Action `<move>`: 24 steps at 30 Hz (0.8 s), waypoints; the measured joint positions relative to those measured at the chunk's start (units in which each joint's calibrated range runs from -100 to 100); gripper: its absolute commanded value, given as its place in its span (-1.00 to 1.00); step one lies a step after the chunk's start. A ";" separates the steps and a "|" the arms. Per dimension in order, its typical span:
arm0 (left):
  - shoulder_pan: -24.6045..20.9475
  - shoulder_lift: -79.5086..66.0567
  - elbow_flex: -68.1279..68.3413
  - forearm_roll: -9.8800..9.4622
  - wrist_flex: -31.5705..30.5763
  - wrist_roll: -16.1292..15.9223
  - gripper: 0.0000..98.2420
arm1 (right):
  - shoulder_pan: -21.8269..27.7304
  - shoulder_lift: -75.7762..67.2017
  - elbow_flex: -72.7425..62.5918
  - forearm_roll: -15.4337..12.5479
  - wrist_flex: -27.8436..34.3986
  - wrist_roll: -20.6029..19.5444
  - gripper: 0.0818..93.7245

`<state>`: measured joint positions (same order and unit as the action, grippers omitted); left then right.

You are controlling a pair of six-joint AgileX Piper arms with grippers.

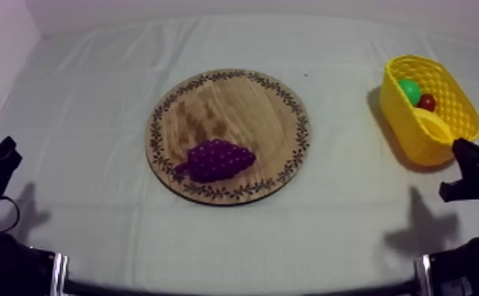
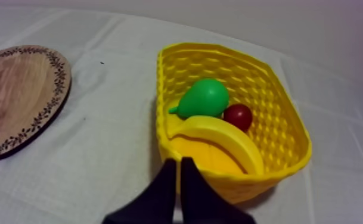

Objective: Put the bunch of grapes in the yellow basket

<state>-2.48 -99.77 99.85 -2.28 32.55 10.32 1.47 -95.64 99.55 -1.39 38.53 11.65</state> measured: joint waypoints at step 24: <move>0.00 0.00 0.00 0.00 0.00 0.00 -1.00 | -12.48 0.15 -1.78 -0.31 2.88 1.46 -0.96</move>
<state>-2.48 -99.77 99.85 -2.28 32.55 10.32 -11.01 -95.48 97.77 -1.70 41.41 13.11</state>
